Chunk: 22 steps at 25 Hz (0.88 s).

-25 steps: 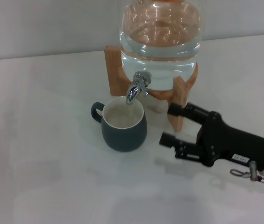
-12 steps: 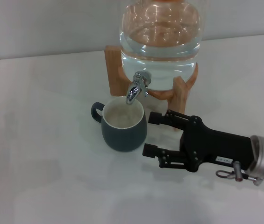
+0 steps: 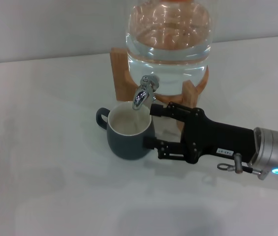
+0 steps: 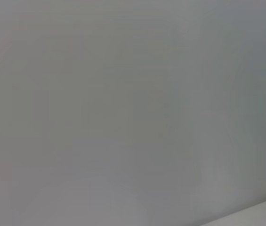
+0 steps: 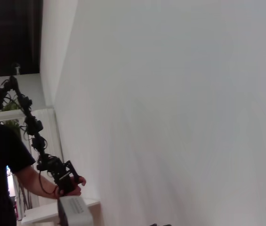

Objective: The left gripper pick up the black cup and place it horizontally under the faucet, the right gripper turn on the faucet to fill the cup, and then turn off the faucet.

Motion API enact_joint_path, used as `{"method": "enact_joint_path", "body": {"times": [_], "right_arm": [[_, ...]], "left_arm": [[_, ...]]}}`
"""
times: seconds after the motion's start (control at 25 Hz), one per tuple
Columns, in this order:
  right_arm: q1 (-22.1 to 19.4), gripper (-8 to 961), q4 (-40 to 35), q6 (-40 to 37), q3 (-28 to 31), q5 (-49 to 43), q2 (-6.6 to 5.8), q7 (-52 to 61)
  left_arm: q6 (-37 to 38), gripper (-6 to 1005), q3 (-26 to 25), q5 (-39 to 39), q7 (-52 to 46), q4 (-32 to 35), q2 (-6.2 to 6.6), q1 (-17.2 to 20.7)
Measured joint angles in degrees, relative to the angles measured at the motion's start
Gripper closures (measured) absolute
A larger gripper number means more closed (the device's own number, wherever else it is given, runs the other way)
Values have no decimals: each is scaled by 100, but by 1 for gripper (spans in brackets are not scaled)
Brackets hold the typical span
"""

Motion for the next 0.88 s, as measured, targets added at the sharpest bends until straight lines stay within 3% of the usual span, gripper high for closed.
{"method": "enact_joint_path", "body": {"times": [0.88], "right_arm": [[9, 113, -16, -145, 6, 191, 0, 75]], "left_arm": [[-27, 110, 0, -3, 0, 0, 0, -1]]}}
